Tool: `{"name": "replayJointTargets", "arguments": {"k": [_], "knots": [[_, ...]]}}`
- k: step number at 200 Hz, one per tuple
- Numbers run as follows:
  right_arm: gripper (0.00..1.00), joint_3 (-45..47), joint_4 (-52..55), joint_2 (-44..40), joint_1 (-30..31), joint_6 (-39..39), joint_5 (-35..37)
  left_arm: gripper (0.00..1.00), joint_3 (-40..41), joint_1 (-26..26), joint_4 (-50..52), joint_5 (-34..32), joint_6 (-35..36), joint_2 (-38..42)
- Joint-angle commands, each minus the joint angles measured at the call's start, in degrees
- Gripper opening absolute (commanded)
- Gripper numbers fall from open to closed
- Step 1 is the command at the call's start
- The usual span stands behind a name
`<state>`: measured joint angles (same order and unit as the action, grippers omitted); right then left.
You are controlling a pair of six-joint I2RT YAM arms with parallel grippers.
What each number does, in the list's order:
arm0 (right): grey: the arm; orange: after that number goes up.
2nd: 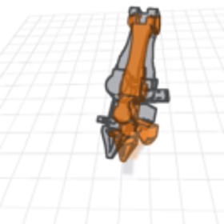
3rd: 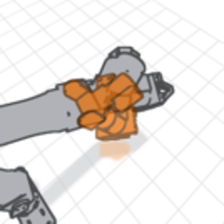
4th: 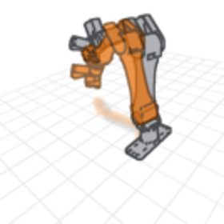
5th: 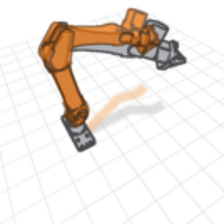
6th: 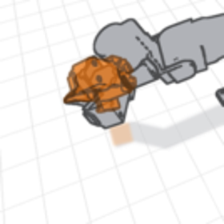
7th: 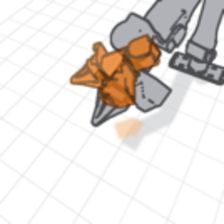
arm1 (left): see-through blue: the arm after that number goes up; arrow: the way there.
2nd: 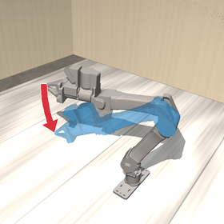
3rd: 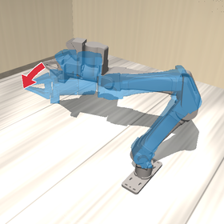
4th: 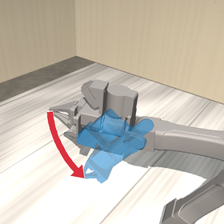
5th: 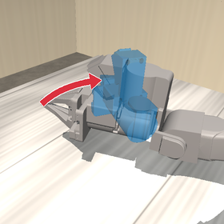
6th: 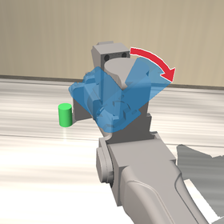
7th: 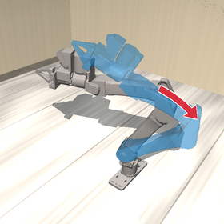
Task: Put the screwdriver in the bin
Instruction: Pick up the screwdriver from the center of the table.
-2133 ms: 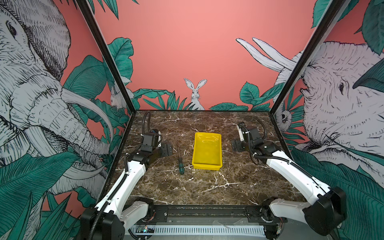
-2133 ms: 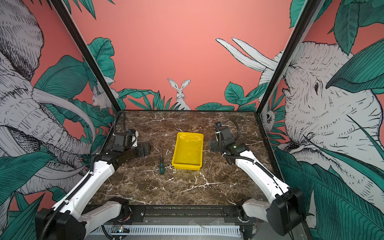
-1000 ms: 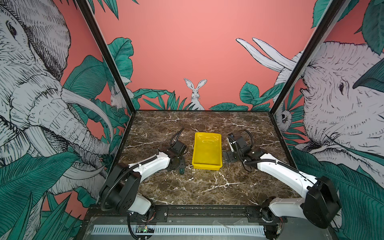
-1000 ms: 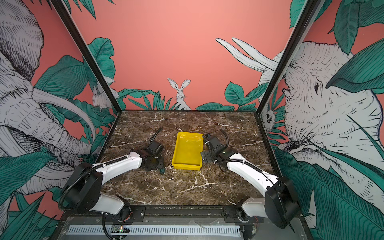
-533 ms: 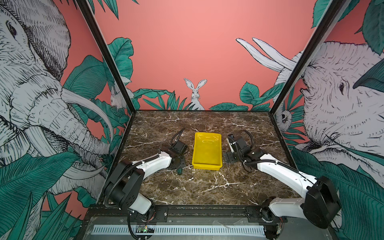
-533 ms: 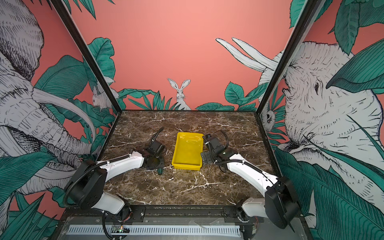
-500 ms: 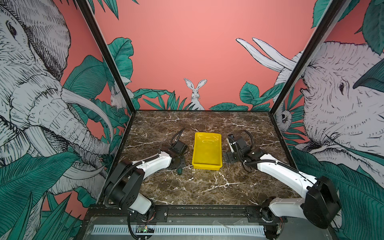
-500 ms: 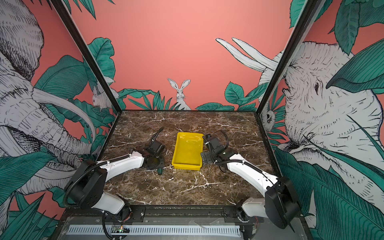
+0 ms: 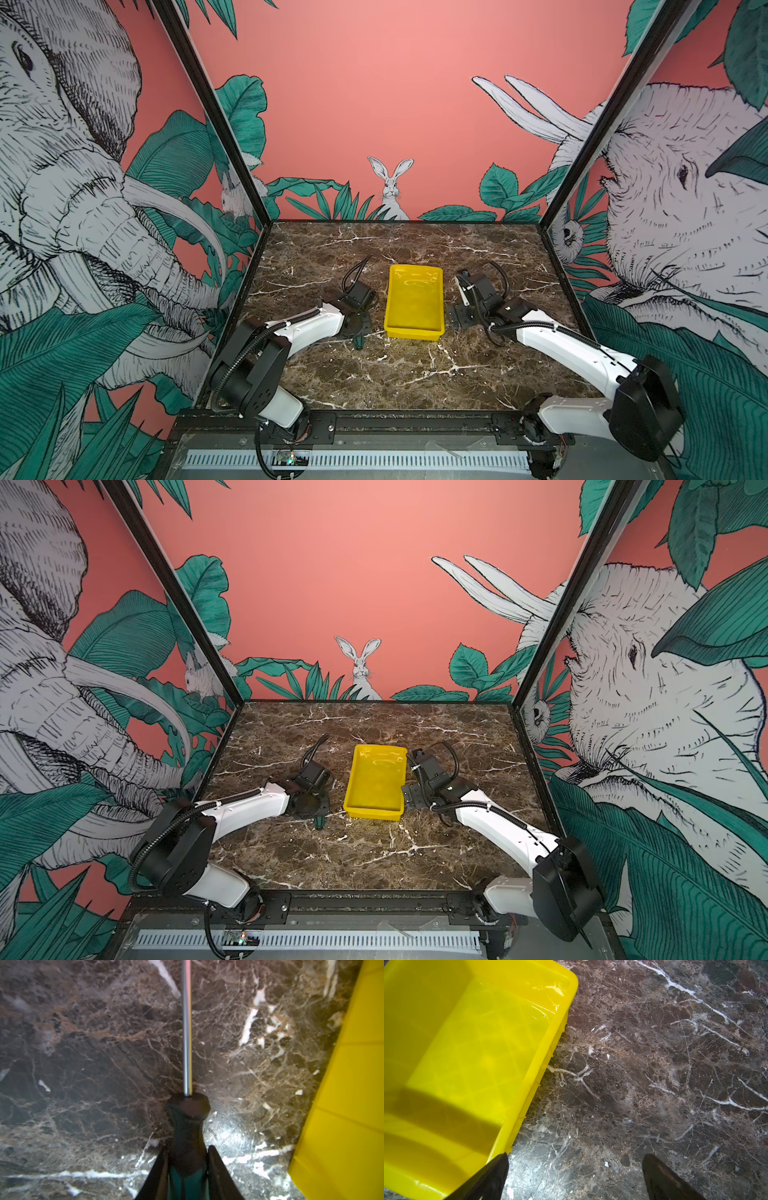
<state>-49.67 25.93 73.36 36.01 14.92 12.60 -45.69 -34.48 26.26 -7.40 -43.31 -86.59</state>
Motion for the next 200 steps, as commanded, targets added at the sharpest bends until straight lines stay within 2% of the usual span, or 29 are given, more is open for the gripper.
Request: {"name": "replayJointTargets", "arguments": {"k": [1, 30, 123, 166, 200], "knots": [[0.99, 0.3, -0.4, -0.5, 0.2, 0.7, 0.0, 0.09, 0.8, -0.1, 1.4, -2.3, 0.2, 0.7], [1.00, 0.1, -0.2, -0.8, 0.2, 0.8, -0.3, 0.02, 0.3, -0.1, 2.9, -3.5, 0.7, 2.4], [0.99, -0.9, 0.7, -2.4, 0.2, 0.7, -0.1, 0.00, -10.9, -0.3, 13.8, -8.9, 6.3, 12.7], [1.00, -1.9, 1.0, -1.8, 0.1, 0.8, -0.7, 0.00, -17.0, -1.2, 15.1, -8.3, 8.0, 12.7], [1.00, -2.0, 1.2, -1.6, 0.1, 1.0, -0.2, 0.00, -19.9, -4.5, 13.6, -8.2, 9.8, 10.5]]}}
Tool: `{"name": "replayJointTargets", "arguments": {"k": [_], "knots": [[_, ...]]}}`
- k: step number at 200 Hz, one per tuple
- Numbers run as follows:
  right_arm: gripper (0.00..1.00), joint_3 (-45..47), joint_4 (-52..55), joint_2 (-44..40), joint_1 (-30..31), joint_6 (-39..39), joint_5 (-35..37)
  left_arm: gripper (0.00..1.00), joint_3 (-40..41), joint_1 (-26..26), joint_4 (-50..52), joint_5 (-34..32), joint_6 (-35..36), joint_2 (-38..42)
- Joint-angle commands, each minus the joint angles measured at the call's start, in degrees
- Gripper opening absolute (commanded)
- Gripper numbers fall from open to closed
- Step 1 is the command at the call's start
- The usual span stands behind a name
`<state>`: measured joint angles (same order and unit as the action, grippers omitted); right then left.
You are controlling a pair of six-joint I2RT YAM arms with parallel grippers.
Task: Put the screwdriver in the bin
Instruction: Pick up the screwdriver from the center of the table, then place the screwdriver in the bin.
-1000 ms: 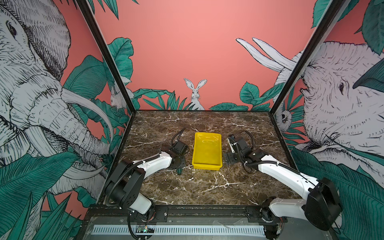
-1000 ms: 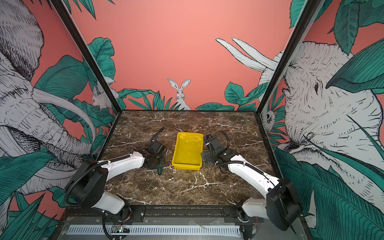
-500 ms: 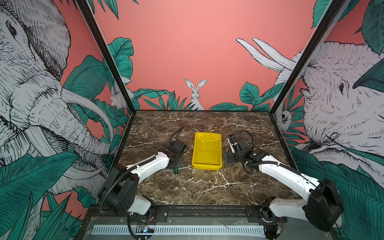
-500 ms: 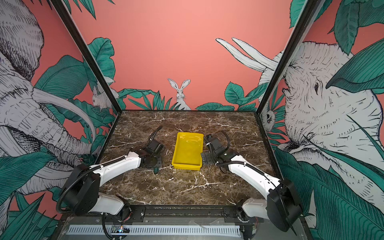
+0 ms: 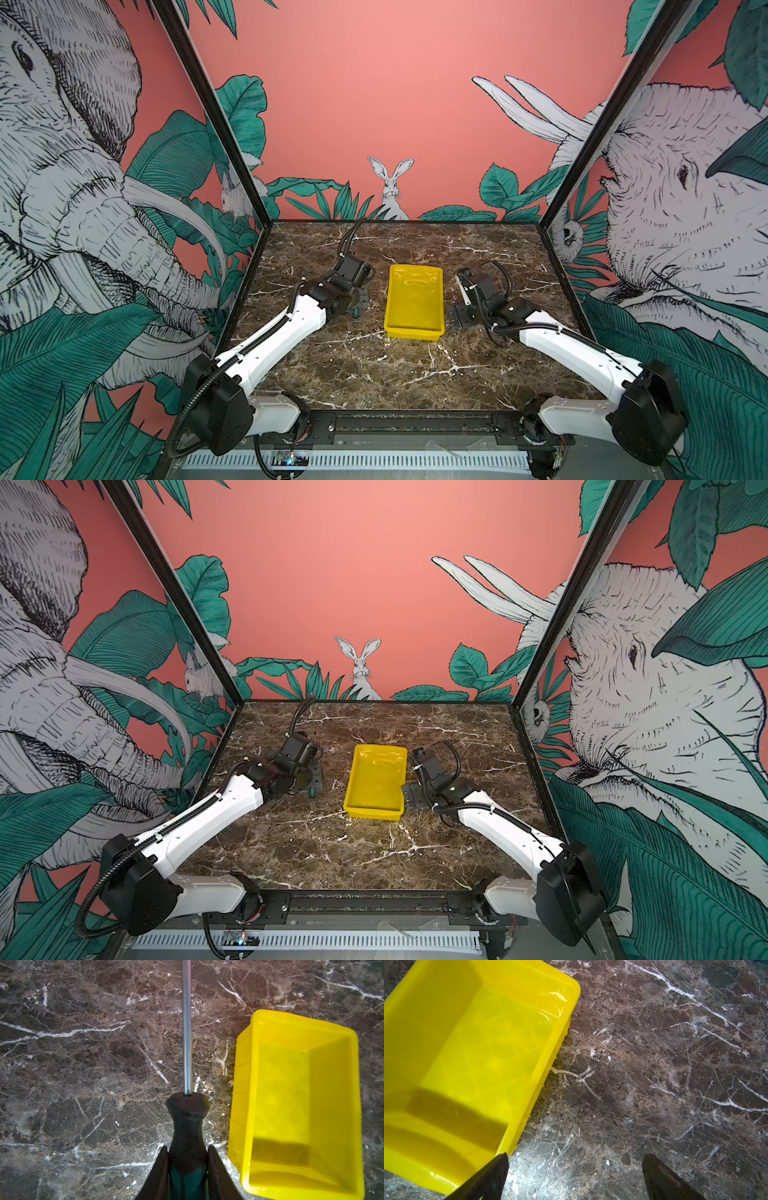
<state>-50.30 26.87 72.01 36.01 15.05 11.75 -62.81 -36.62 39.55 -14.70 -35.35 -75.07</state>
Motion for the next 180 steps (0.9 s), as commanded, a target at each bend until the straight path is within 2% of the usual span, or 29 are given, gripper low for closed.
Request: {"name": "replayJointTargets", "arguments": {"k": [1, 71, 102, 156, 180], "knots": [[1.00, -1.4, 0.3, -0.2, 0.1, 0.9, 0.6, 0.00, -2.9, -2.4, 0.3, -0.9, 1.9, -1.1], [1.00, -2.3, 3.1, -2.1, -0.6, 0.7, 0.9, 0.00, -11.9, -9.8, -3.2, 3.5, 4.2, -12.4], [0.99, -1.9, 3.7, -3.2, -1.2, 0.7, 0.7, 0.00, -13.8, -10.5, -5.9, 5.7, 5.0, -16.6], [0.99, -0.2, 3.5, -3.7, -2.0, 1.3, 0.3, 0.06, -15.2, -11.0, -10.5, 12.3, 8.4, -23.1], [1.00, 0.4, 3.6, -3.9, -2.4, 1.5, 0.2, 0.08, -15.5, -11.5, -10.5, 12.8, 9.6, -25.9]]}}
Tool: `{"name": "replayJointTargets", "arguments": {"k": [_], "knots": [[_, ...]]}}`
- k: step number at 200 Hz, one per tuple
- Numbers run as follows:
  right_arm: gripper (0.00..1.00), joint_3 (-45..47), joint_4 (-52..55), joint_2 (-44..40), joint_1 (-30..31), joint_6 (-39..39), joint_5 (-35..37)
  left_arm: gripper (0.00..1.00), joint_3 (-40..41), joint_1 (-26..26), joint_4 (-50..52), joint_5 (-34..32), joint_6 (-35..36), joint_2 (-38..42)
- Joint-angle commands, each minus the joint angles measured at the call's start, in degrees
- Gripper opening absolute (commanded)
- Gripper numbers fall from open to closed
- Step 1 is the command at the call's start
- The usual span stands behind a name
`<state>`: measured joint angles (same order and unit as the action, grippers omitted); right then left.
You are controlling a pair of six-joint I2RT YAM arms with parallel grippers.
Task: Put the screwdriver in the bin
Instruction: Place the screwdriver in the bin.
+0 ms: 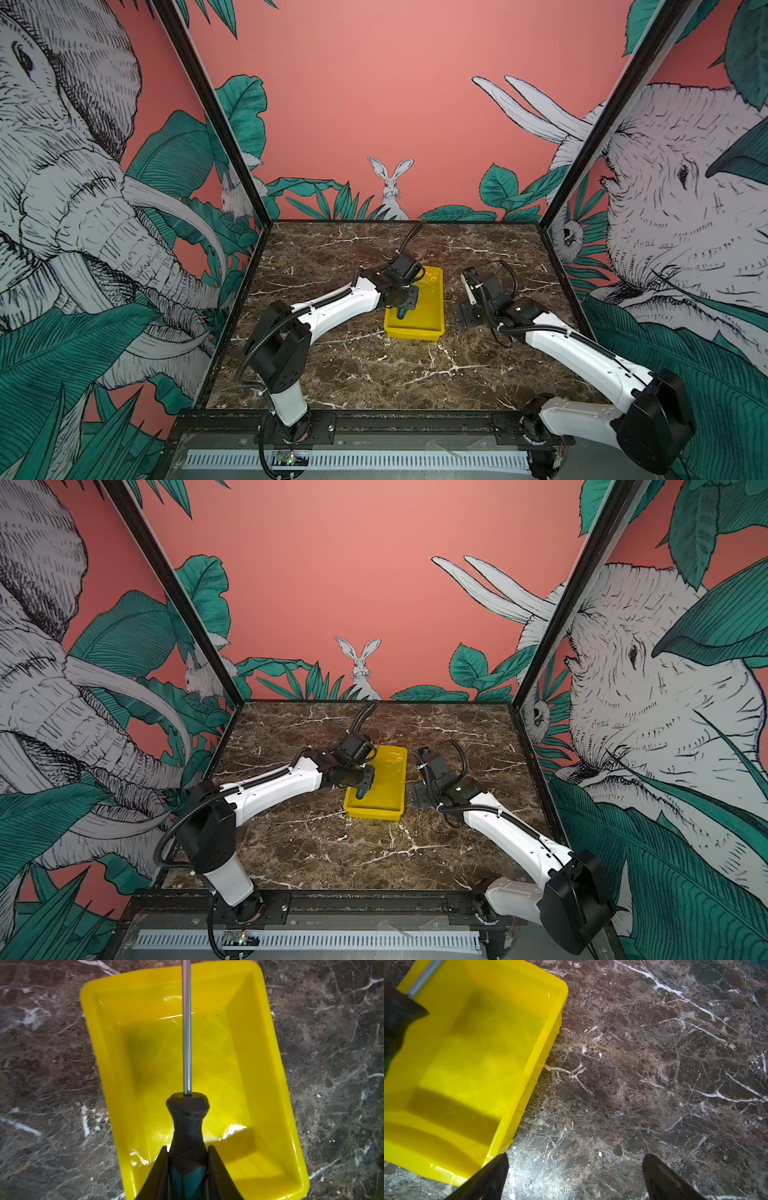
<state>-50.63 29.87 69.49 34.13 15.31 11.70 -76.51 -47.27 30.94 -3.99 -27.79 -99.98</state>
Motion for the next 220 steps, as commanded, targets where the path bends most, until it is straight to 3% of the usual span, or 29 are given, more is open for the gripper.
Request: {"name": "replayJointTargets", "arguments": {"k": [1, 137, 178, 220], "knots": [[1.00, 0.7, 0.6, -1.4, -0.5, 1.2, 0.2, 0.09, -1.8, -0.9, -1.8, 2.1, 2.1, -1.0], [0.99, 2.2, 0.6, -2.0, -1.3, 2.0, -0.7, 0.24, 0.0, -2.1, -3.9, 2.5, 4.5, -9.8], [0.99, 3.2, 1.2, -3.8, -1.3, 2.3, -0.2, 0.40, -0.6, -2.1, -3.9, 2.7, 4.5, -10.1], [0.99, 2.9, 1.9, -4.2, -1.3, 2.3, -0.4, 0.68, -2.5, -2.2, -1.9, 1.6, 5.8, -7.6]]}}
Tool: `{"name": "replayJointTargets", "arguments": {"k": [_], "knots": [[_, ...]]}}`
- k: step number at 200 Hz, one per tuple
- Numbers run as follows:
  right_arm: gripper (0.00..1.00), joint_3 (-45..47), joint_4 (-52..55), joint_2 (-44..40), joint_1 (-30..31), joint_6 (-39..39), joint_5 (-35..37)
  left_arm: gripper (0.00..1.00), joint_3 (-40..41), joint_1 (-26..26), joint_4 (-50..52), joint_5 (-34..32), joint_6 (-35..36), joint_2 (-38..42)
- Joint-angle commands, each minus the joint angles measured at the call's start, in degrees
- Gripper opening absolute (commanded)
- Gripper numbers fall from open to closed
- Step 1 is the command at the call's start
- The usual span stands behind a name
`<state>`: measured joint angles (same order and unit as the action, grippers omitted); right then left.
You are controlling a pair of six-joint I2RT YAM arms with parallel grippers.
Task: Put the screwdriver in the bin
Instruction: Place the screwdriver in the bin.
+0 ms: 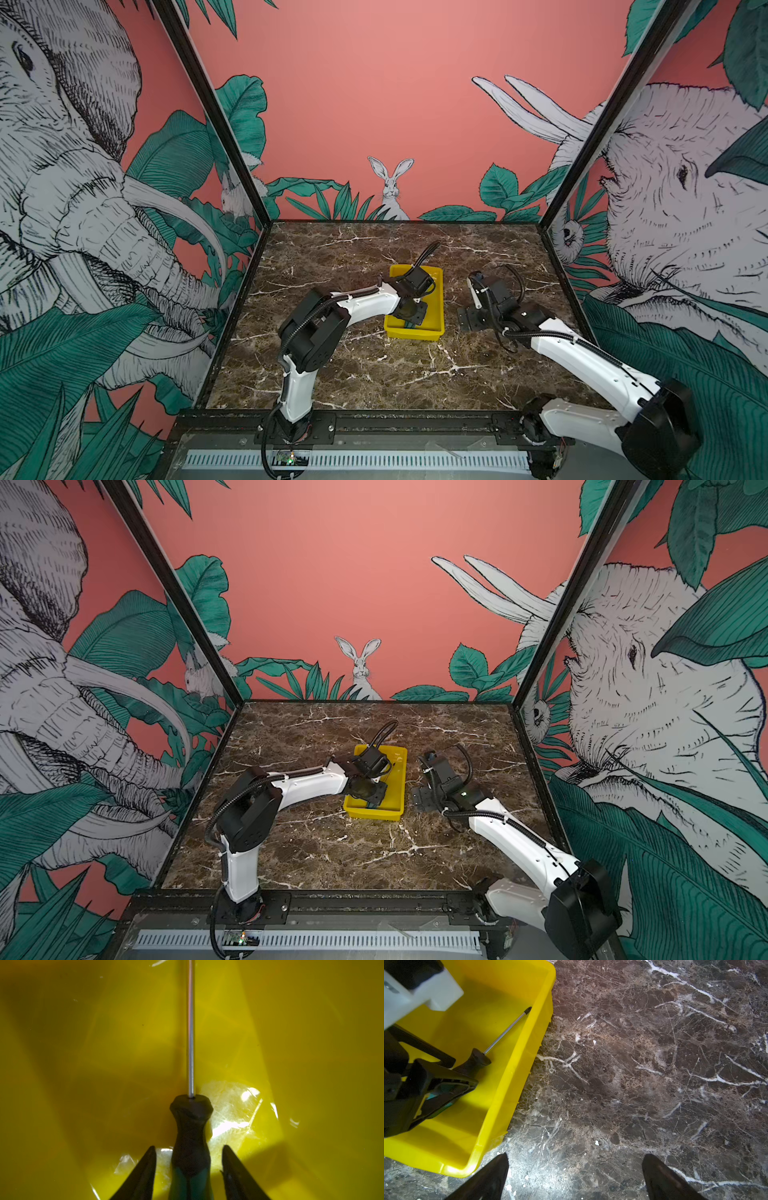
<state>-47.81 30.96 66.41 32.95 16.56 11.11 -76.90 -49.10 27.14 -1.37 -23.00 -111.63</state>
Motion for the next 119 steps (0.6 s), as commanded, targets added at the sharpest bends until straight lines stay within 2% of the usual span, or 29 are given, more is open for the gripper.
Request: {"name": "replayJointTargets", "arguments": {"k": [1, 29, 48, 88, 119], "knots": [[1.00, 0.0, 0.9, -1.1, -0.2, 1.0, 0.2, 0.68, -2.1, -0.3, 1.9, -1.1, 1.0, 4.1], [0.99, -1.3, 1.1, -1.3, -0.3, -0.7, 1.0, 0.88, -6.1, -0.3, 5.5, -1.1, 2.1, 7.9], [1.00, -3.3, 2.0, -0.6, -0.5, -3.0, 1.5, 0.97, -9.4, -0.2, 8.5, -2.1, 4.5, 11.7], [0.99, -6.3, 0.2, -0.6, -2.1, -7.3, 1.7, 0.99, -7.9, 2.7, 8.4, -5.4, 7.8, 21.6], [1.00, -7.0, -2.6, -1.2, -5.9, -10.1, -1.5, 1.00, -2.6, 9.4, 6.6, -5.1, 8.5, 29.1]]}}
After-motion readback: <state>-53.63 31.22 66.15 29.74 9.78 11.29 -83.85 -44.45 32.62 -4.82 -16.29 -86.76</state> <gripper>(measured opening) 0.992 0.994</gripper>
